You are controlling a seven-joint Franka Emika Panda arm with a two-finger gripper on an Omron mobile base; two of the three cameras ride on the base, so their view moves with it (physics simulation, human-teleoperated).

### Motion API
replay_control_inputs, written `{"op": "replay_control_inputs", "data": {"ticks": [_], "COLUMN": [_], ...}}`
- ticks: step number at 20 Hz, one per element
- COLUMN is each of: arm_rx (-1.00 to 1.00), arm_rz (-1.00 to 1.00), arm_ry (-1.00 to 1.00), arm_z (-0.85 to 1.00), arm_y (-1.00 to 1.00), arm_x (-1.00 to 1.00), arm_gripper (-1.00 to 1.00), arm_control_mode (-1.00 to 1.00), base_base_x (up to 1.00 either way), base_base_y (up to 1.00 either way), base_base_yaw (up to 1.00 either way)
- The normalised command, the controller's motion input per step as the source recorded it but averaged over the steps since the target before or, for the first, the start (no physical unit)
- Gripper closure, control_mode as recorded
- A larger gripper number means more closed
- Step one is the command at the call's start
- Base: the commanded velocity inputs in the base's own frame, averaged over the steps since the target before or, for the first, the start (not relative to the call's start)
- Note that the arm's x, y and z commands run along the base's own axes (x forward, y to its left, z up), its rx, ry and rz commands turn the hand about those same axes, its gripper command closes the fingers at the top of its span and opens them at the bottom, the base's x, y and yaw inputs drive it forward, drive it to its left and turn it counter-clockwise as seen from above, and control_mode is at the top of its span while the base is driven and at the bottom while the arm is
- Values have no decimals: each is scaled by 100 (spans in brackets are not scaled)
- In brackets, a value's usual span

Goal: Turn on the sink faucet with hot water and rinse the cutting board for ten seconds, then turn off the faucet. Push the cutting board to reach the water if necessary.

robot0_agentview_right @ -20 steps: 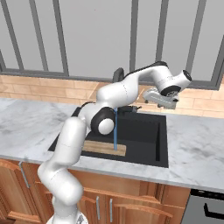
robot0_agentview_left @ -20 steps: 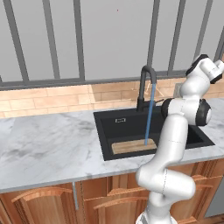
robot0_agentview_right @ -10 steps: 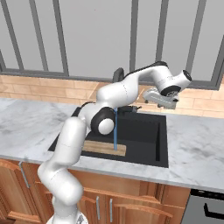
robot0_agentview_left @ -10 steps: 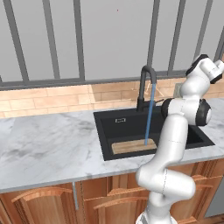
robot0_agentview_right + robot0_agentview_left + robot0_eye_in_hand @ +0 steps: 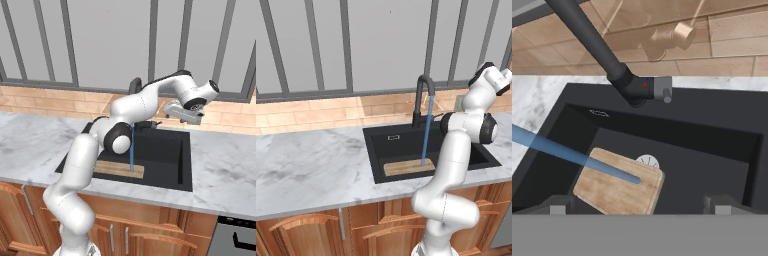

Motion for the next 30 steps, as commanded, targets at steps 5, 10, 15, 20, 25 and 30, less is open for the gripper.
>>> {"op": "replay_control_inputs", "data": {"ticks": [5,10,15,20,25,30], "arm_rx": [0,0,0,0,0,0], "arm_rz": [0,0,0,0,0,0], "arm_ry": [0,0,0,0,0,0], "arm_z": [0,0,0,-3,-11,-18], "arm_y": [0,0,0,0,0,2], "arm_x": [0,0,0,0,0,3], "arm_gripper": [-100,-100,-100,-100,-100,-100], "arm_control_mode": [-100,-100,-100,-100,-100,-100], "base_base_x": [0,0,0,0,0,0], "base_base_y": [0,0,0,0,0,0], "base_base_yaw": [0,0,0,0,0,0]}}
